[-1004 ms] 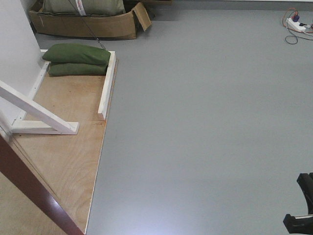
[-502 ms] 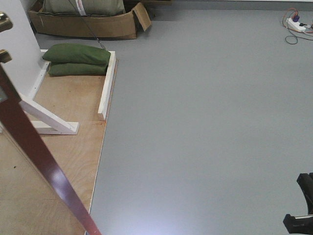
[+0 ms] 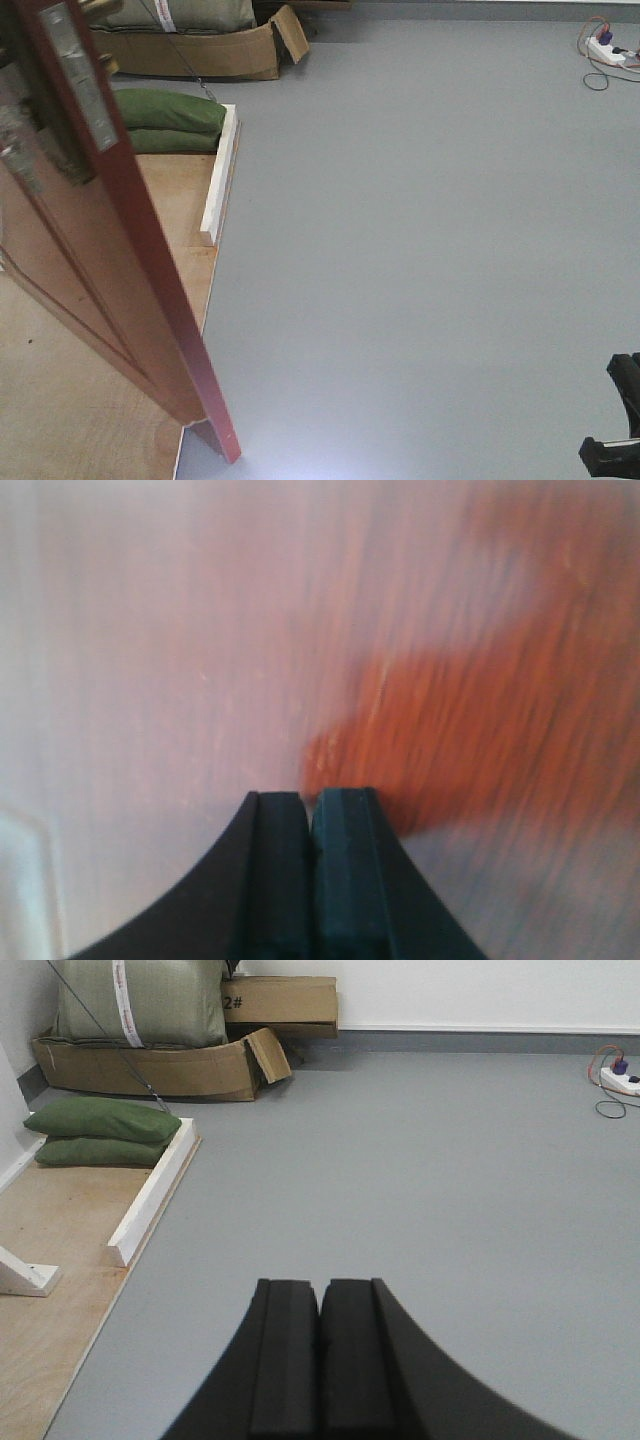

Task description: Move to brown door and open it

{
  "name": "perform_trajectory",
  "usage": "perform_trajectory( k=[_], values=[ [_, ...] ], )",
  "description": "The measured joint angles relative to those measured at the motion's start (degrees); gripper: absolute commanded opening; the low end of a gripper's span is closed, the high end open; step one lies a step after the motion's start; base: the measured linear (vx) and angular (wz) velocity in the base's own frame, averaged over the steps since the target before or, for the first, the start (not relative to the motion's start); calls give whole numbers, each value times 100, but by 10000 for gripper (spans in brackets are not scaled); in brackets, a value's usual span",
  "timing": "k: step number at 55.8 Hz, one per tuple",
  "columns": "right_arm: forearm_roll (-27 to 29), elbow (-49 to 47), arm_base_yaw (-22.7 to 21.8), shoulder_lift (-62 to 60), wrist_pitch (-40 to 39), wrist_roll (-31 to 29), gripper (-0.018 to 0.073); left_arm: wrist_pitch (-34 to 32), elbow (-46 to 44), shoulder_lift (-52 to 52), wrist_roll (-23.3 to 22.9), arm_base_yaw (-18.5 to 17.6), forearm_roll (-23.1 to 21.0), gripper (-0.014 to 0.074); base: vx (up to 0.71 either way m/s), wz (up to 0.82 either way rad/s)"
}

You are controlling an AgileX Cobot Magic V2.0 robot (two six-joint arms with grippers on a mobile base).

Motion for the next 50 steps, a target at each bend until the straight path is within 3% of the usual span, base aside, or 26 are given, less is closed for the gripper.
perform_trajectory(
  k=[17,29,50],
  values=[
    [0,0,0,0,0,0,0,-1101,0,876,80,-373,-98,136,0,0],
    [0,0,0,0,0,0,0,-2038,0,1322,87,-433,-127,136,0,0],
    [0,0,0,0,0,0,0,-2284,5,1374,564,-450,5,136,0,0]
  ],
)
